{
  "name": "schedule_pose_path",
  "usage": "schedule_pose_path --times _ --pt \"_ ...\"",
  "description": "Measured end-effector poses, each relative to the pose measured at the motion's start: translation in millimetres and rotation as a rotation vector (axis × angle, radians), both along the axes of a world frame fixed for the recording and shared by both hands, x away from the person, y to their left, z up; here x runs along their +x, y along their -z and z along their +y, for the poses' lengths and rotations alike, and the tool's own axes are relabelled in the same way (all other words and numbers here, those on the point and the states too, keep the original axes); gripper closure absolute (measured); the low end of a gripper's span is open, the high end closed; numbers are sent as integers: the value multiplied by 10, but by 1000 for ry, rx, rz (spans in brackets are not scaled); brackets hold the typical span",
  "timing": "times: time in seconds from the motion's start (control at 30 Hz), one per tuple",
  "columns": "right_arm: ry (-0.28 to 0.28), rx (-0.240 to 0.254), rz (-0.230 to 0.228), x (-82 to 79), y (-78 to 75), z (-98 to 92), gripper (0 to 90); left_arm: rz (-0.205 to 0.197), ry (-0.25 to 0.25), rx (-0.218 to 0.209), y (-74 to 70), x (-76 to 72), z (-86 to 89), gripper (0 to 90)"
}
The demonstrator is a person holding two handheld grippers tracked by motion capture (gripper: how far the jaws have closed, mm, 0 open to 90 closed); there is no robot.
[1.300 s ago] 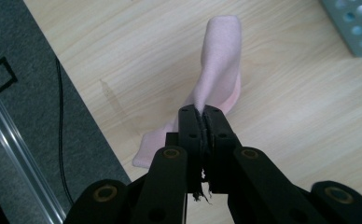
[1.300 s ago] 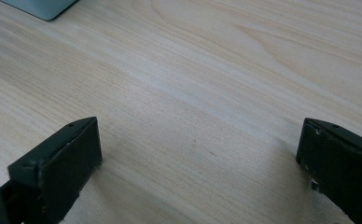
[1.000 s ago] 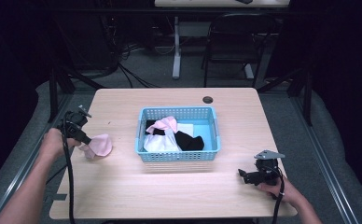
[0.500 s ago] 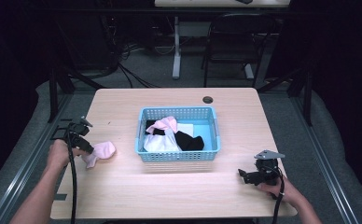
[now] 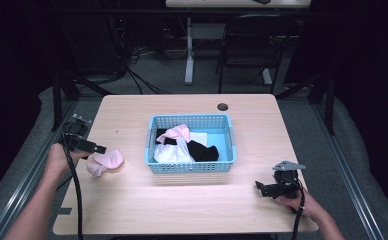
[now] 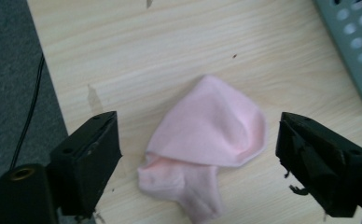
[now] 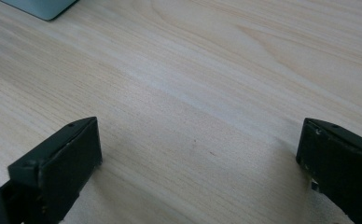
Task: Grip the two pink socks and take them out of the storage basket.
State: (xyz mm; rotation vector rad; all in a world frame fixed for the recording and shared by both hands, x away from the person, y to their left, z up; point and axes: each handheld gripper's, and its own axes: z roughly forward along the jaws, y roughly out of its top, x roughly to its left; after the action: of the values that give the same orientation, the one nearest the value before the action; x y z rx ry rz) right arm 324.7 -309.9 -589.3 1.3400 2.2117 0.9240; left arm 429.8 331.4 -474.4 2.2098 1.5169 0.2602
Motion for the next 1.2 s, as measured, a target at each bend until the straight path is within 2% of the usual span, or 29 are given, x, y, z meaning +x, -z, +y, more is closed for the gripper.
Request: schedule_pose_path --times 0.2,0.3,0.37,0.63,0.73,0.9,1.13,1.17,1.2 --pt "0 1 -1 1 1 0 0 -38 14 -18 -102 32 -123 1" --pt "-1 1 0 1 0 -1 0 -73 26 -49 -160 53 -211 0" --pt "-2 1 -4 3 3 -1 0 -88 33 -54 -181 63 -259 0" --pt "0 0 0 0 0 0 0 -127 52 -81 -265 120 -448 0" --pt "-1 1 -1 1 1 0 0 -136 65 -77 -286 135 -509 0" --pt "-1 0 -1 1 1 -1 0 -170 83 -102 -360 188 -692 0" --pt "-2 1 -3 2 3 -1 0 -200 147 -117 -445 259 -1023 0" --pt "-1 1 -1 1 1 -1 0 -200 147 -117 -445 259 -1023 0" --pt "-1 0 0 1 0 0 0 -211 158 -121 -460 275 -1111 0"
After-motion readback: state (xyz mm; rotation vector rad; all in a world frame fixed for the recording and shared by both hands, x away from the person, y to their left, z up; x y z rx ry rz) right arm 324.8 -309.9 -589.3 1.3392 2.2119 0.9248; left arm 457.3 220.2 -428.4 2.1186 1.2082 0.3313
